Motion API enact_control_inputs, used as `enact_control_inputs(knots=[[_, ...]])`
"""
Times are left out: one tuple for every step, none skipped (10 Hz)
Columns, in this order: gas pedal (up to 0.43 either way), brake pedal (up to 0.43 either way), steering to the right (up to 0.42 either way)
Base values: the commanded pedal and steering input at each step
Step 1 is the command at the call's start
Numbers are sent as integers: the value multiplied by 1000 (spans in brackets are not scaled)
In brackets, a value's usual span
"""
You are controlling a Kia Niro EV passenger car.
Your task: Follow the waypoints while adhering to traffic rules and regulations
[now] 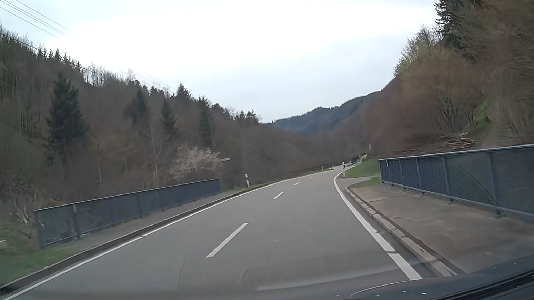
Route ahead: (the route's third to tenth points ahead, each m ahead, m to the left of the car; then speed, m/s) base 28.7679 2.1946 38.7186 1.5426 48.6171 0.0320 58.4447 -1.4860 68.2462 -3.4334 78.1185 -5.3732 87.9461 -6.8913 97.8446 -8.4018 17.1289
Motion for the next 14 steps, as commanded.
enact_control_inputs(knots=[[0,0,8],[0,0,9],[0,0,13],[0,0,15],[0,0,15],[0,0,15],[0,0,16],[0,0,16],[0,0,16],[0,0,17],[0,0,17],[0,0,17],[0,0,17],[0,0,17]])
